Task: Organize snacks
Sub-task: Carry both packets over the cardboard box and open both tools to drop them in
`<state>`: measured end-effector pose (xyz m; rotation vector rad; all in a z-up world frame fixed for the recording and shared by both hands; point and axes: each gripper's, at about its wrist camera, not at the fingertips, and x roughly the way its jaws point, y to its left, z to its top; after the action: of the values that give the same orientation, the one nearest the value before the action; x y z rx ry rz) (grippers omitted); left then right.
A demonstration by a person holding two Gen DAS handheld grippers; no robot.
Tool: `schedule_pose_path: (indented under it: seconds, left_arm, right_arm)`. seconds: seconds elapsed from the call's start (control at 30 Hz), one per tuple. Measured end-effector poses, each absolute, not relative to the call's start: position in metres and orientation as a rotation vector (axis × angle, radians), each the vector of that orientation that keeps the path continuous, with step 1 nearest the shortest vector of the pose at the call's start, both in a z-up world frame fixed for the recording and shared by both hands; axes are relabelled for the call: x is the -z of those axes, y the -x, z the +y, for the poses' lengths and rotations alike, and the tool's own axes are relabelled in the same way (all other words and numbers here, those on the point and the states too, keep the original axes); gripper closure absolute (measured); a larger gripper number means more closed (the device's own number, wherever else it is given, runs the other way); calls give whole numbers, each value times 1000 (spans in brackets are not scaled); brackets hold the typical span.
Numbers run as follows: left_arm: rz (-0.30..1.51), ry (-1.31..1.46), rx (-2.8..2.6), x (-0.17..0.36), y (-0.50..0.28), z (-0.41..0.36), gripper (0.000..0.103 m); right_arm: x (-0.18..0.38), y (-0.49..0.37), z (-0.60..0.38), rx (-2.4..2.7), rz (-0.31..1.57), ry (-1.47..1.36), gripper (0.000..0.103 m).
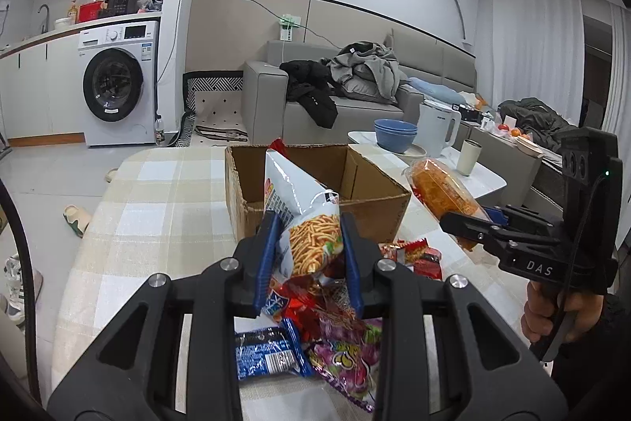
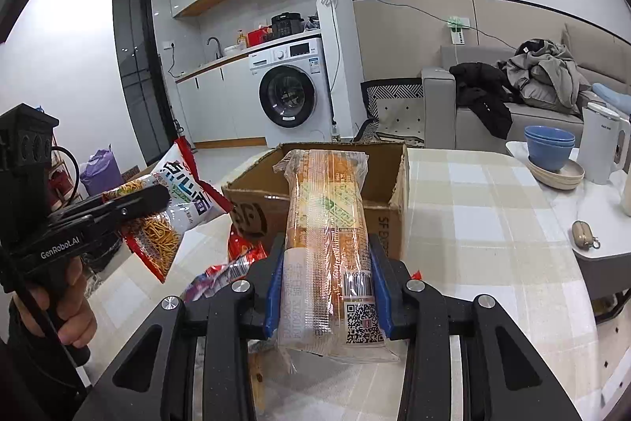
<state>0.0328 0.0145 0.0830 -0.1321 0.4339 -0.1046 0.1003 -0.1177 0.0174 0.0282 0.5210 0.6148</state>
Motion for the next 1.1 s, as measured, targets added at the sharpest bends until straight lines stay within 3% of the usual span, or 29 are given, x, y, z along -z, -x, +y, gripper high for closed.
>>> schedule_pose_path:
  seconds: [1.1]
  left_arm:
    - [510,101,60,-108,-175,14,76]
  right_arm:
    - [-38,-174,-94,-621,598,-56,65]
